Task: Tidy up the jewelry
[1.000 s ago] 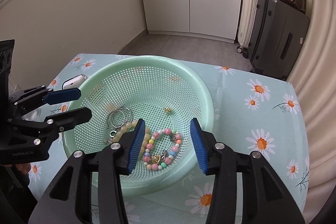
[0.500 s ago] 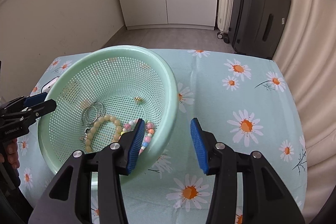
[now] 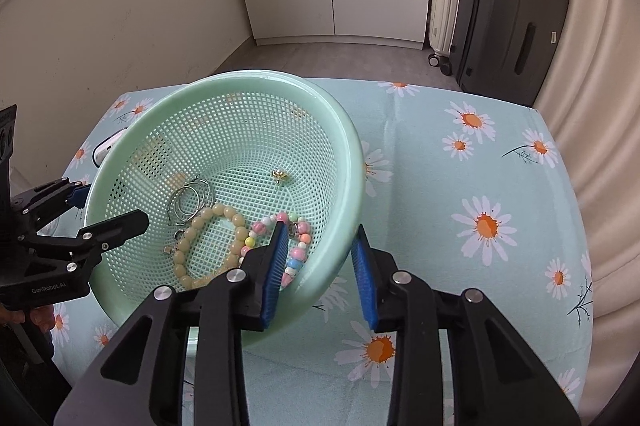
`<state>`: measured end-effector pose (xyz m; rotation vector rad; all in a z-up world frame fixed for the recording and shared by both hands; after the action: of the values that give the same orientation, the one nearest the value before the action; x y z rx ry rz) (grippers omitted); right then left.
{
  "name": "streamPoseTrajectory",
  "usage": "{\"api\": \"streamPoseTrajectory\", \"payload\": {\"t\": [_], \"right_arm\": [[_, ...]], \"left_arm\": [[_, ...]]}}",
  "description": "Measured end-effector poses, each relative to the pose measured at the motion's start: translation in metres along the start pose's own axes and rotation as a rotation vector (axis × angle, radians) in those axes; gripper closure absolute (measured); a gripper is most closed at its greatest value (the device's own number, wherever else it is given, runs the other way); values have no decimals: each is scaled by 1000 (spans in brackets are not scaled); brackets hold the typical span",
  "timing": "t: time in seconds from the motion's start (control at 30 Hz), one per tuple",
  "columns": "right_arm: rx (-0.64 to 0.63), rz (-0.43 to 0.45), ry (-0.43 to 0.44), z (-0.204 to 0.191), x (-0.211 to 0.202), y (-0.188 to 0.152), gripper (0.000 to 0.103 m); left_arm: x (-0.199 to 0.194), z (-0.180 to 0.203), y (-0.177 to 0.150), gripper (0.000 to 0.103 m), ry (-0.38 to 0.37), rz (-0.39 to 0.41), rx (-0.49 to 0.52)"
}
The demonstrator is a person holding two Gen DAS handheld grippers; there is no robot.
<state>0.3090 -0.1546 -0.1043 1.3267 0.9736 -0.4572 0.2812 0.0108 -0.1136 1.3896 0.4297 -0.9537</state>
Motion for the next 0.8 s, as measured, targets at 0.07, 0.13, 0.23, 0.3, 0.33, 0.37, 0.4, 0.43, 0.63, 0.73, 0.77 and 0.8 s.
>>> {"api": "streamPoseTrajectory", "payload": {"t": [0.07,0.13,0.23,0.3,0.33,0.37,0.4,0.43,0.63,0.73,0.77,0.8], "right_arm": [[1,-3,1,2,-1,-2,69],[-3,-10,-1,1,-3,-5,69],[-13,-9,-8,0,-10,-11,69],[-16,-5,-11,0,-16,-15,69],[-16,-2,-10,1,-20,-16,69],[-15,1,-11,1,-23,-17,69],[-15,4,-11,1,-27,-19,69],[-16,5,-14,1,-32,-20,69],[-25,25,-27,-4,-58,-33,69],[-27,27,-28,-9,-67,-44,69],[-28,25,-28,-10,-69,-48,69],[-29,22,-28,-12,-71,-52,69]], "left_arm": [[-3,1,1,42,-13,-2,-5],[-8,3,1,42,-19,6,-5],[-17,8,-3,42,-23,13,6],[-24,13,-6,42,-26,22,19],[-28,15,-6,42,-26,24,28],[-30,18,-8,42,-24,25,38],[-33,20,-10,42,-22,27,44],[-36,23,-12,42,-21,28,46],[-57,37,-28,42,-21,43,51],[-64,40,-40,42,-19,42,49],[-66,41,-44,42,-19,40,45],[-68,41,-48,42,-18,37,43]]}}
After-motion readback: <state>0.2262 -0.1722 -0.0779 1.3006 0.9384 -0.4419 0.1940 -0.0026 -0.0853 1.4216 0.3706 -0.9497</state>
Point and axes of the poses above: each gripper's, at about its wrist camera, not at the fingertips, and x roughly the way its jaws point, z to its right, y to its top, the point moved 7 cm from there along x, roughly the way its jaws point, and after that the axes turned 4 degrees about -y, right-handed, at the moved point
